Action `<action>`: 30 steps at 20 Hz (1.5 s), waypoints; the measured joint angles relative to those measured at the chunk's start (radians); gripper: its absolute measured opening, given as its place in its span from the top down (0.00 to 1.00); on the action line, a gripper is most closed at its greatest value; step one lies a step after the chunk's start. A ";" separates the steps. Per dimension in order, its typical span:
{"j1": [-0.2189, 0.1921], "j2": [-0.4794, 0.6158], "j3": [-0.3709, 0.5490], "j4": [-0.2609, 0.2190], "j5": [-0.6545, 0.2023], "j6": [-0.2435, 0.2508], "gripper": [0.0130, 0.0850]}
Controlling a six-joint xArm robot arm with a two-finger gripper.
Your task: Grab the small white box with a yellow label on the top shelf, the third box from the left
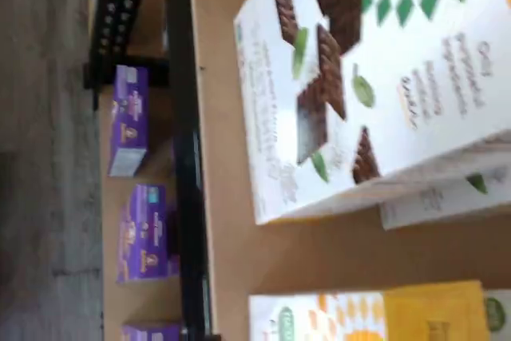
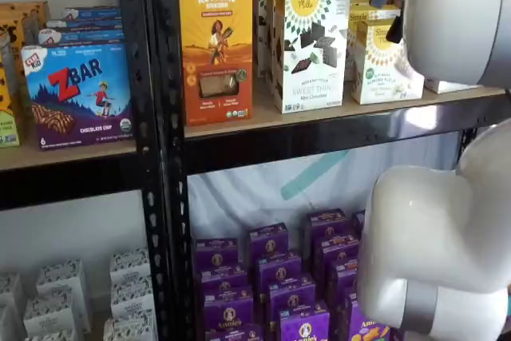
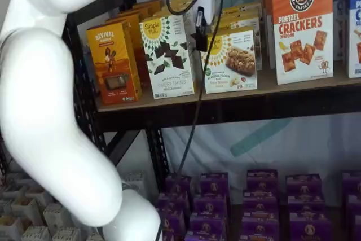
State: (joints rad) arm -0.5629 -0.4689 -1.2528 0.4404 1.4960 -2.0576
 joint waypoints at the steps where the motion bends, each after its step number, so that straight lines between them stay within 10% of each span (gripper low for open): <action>1: 0.004 0.006 0.000 -0.001 -0.015 -0.001 0.00; 11: 0.048 0.126 -0.077 -0.120 -0.058 0.001 0.00; 21: 0.088 0.246 -0.207 -0.254 0.114 0.040 0.00; 30: 0.103 0.261 -0.222 -0.272 0.122 0.053 0.00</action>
State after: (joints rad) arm -0.4602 -0.2082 -1.4750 0.1687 1.6176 -2.0046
